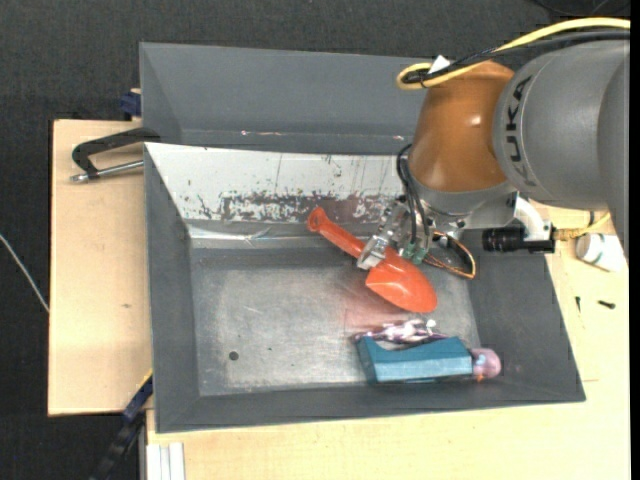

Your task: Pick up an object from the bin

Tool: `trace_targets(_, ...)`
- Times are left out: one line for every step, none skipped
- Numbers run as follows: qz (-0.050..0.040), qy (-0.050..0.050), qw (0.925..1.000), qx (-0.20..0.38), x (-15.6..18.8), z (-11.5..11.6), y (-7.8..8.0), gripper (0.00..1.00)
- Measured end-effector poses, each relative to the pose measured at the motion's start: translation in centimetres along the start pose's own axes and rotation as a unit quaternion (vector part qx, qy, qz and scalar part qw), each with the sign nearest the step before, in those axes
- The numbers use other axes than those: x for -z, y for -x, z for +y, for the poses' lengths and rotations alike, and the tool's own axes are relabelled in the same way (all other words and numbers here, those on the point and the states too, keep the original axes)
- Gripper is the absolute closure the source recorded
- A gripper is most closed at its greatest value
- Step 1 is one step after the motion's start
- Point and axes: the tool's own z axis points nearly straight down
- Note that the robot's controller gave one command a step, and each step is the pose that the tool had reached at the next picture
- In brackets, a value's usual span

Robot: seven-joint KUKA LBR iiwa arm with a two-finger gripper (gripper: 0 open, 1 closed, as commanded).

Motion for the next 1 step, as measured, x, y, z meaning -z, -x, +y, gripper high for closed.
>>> trace_targets(-0.0005, 0.0, 1.0, 0.0, 1.58, 0.02, 0.03, 1.0)
